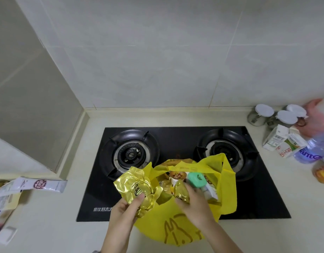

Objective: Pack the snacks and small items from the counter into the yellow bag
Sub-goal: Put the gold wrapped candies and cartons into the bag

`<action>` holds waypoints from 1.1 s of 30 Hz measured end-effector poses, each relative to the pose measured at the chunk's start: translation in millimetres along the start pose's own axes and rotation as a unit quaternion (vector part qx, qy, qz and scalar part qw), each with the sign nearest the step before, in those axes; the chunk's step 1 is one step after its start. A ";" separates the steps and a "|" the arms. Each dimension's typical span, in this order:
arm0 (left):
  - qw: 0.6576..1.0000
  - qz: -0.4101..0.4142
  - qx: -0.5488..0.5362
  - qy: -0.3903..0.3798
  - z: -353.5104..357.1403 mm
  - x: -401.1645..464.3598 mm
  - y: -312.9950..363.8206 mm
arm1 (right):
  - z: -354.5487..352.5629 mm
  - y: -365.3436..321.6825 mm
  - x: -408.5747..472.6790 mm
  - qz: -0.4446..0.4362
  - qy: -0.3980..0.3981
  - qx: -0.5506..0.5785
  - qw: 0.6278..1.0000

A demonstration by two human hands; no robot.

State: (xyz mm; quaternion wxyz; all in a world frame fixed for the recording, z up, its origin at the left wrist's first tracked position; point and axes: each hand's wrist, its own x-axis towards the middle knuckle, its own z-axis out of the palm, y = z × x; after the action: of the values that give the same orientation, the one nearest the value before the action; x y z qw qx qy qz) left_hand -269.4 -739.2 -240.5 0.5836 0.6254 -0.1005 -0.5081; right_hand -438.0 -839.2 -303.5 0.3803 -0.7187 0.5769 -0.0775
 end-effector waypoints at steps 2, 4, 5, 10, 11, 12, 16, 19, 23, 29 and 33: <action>1.000 0.002 0.001 -0.011 -3.7 2.2 -1.0 | 13.4 -2.9 -0.5 0.010 0.014 -0.087 0.996; 1.000 0.000 0.002 -0.016 -6.8 3.4 -2.5 | 24.8 -6.2 -2.3 0.014 0.035 -0.124 0.992; 1.000 -0.001 0.003 -0.016 -8.1 3.9 -2.9 | 29.6 -6.3 -2.0 0.013 0.050 -0.129 0.990; 1.000 0.004 0.005 -0.022 -14.9 7.4 -3.6 | 40.3 -4.3 4.0 -0.063 0.148 -0.125 0.979; 1.000 0.005 0.007 -0.022 -15.7 8.1 -3.7 | 41.9 -3.7 5.6 -0.075 0.162 -0.125 0.976; 1.000 0.007 0.009 -0.023 -15.7 8.3 -3.3 | 42.9 -3.5 6.6 -0.073 0.162 -0.124 0.976; 0.999 0.010 0.013 -0.027 -13.6 9.1 -5.2 | 44.3 4.3 8.8 -0.048 0.146 -0.158 0.975; 0.999 0.009 0.024 -0.038 -9.2 9.8 -9.3 | 41.1 15.3 7.3 -0.033 0.123 -0.214 0.968; 0.998 -0.013 0.037 -0.044 3.3 13.1 -19.0 | 34.5 25.1 -5.3 -0.028 0.074 -0.211 0.974; 0.995 -0.039 0.072 -0.059 30.0 17.5 -31.7 | 18.9 31.2 -25.0 -0.024 0.018 -0.089 0.996; 0.993 -0.046 0.092 -0.066 53.6 18.4 -37.6 | -1.2 37.8 -23.8 -0.038 -0.064 -0.040 0.996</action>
State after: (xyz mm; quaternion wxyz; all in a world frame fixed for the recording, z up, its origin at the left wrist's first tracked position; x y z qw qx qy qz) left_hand -318.8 -774.9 -270.8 0.4920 0.6455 -0.1559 -0.5630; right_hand -475.5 -820.4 -318.9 0.3843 -0.7584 0.5259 -0.0228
